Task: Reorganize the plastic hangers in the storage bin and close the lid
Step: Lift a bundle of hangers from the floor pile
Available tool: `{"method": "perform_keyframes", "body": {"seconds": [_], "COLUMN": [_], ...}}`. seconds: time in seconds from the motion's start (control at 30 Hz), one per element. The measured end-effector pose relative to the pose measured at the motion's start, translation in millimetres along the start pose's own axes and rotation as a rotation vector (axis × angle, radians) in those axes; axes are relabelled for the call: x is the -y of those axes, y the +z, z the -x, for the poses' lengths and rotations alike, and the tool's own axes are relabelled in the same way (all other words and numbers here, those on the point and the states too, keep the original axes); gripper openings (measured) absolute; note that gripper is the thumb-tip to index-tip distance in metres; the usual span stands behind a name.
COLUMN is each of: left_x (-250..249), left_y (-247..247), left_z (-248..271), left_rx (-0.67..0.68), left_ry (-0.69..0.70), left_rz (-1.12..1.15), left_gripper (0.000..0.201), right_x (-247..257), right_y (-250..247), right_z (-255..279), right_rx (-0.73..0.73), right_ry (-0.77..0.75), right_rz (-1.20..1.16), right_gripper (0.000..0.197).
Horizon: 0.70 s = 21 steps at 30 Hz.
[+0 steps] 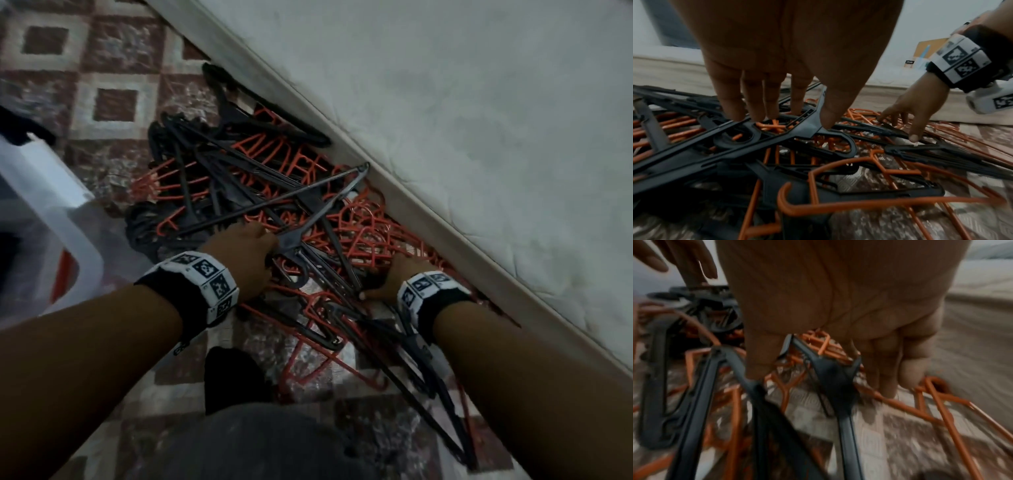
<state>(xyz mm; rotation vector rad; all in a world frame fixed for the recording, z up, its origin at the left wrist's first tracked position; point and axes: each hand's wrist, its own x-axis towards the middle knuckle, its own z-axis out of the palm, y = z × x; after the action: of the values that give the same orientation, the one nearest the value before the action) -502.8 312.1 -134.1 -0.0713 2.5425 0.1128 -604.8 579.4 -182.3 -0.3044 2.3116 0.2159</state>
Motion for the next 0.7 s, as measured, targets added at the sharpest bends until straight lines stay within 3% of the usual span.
{"method": "perform_keyframes", "body": {"seconds": [0.07, 0.13, 0.27, 0.33, 0.5, 0.63, 0.7], "left_x": [4, 10, 22, 26, 32, 38, 43], "left_y": [12, 23, 38, 40, 40, 40, 43], "left_z": [-4, -5, 1, 5, 12, 13, 10], "left_rx": [0.002, 0.015, 0.066, 0.087, 0.060, -0.062, -0.055], "left_ry": [-0.074, -0.145, -0.164, -0.160, -0.181, -0.217, -0.220], "left_rz": [-0.011, 0.030, 0.096, 0.097, 0.119, 0.106, 0.074], "left_gripper": [0.055, 0.056, 0.057, 0.062, 0.058, 0.068, 0.080], "right_x": [-2, -1, -9, -21, -49, -41, -23], "right_y": [22, 37, 49, 57, 57, 28, 16], "right_z": [-3, -6, -3, 2, -11, -31, -39], "right_rx": [0.036, 0.053, -0.059, -0.139, -0.420, -0.472, -0.440], "right_ry": [0.009, 0.014, -0.001, -0.014, 0.128, -0.038, -0.137], "right_rz": [-0.040, -0.088, -0.195, -0.284, -0.391, -0.189, -0.103], "right_gripper": [0.086, 0.101, 0.106, 0.098, 0.061, 0.074, 0.088]}}
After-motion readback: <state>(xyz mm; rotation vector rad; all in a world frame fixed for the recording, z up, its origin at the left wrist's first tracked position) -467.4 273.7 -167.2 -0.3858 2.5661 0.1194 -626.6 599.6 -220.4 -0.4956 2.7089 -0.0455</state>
